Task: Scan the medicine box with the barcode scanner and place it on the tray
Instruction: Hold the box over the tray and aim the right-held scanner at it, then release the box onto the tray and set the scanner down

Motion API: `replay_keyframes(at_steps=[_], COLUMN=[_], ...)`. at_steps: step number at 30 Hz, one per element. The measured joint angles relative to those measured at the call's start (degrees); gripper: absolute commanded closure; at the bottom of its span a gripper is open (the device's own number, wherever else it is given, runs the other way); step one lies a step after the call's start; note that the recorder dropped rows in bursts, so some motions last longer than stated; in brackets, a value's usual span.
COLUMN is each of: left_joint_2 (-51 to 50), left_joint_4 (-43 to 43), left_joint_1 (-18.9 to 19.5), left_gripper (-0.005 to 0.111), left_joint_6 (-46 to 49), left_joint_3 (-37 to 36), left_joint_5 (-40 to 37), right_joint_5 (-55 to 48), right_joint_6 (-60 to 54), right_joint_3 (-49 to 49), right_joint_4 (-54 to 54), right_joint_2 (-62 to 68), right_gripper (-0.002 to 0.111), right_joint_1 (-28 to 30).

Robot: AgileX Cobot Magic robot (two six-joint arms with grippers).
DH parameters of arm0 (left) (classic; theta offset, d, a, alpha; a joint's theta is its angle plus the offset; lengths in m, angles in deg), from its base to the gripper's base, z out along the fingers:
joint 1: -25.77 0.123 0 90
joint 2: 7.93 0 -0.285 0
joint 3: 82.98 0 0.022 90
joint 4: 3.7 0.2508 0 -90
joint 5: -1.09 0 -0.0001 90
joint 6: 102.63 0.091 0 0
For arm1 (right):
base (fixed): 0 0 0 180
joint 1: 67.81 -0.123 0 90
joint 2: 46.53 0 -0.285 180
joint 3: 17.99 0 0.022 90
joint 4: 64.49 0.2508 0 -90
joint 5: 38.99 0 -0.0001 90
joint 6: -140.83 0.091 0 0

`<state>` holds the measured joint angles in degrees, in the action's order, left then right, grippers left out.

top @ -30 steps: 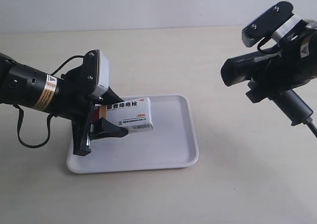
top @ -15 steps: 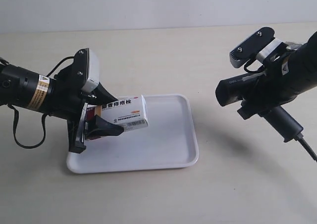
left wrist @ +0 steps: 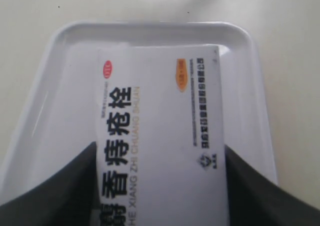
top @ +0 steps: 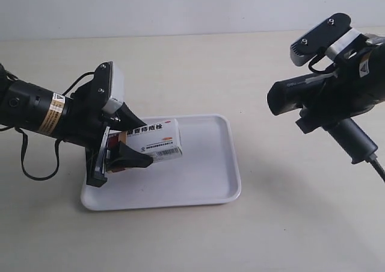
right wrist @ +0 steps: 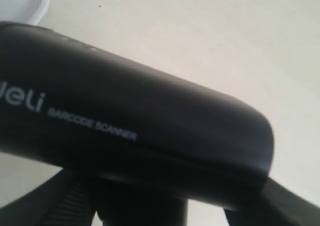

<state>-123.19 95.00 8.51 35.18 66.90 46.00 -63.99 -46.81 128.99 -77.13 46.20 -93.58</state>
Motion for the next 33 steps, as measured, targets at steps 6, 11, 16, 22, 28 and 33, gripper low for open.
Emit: replay_keyframes(at_steps=[6,11,16,22,28,33], left_joint_2=[-0.23,-1.34,-4.04,-6.29,-6.59,-6.37], left_joint_4=[-2.3,-6.52,-9.85,-10.96,-11.33,-10.65], left_joint_1=[0.0,0.0,-0.38,-2.42,-3.05,-3.05], left_gripper=[0.107,0.107,0.105,0.063,0.002,0.002], left_joint_6=[-0.35,-1.41,-1.67,-2.96,-3.87,-6.24], left_joint_3=[0.13,0.13,0.27,1.41,1.5,1.5], left_joint_5=[0.0,-0.39,-5.53,-13.08,-14.71,-14.8], right_joint_5=[3.73,11.42,16.47,20.02,21.51,21.37], right_joint_6=[2.68,10.04,12.51,15.39,18.75,19.33], right_joint_3=[0.0,0.0,0.1,0.1,0.45,0.45], right_joint_4=[0.48,-0.76,-0.76,-0.76,-0.97,-0.97], right_joint_2=[1.55,9.52,17.47,21.32,21.93,21.61], right_gripper=[0.108,0.108,0.108,0.098,0.053,0.026], right_joint_1=[0.0,0.0,-0.09,-0.09,-0.09,-0.09])
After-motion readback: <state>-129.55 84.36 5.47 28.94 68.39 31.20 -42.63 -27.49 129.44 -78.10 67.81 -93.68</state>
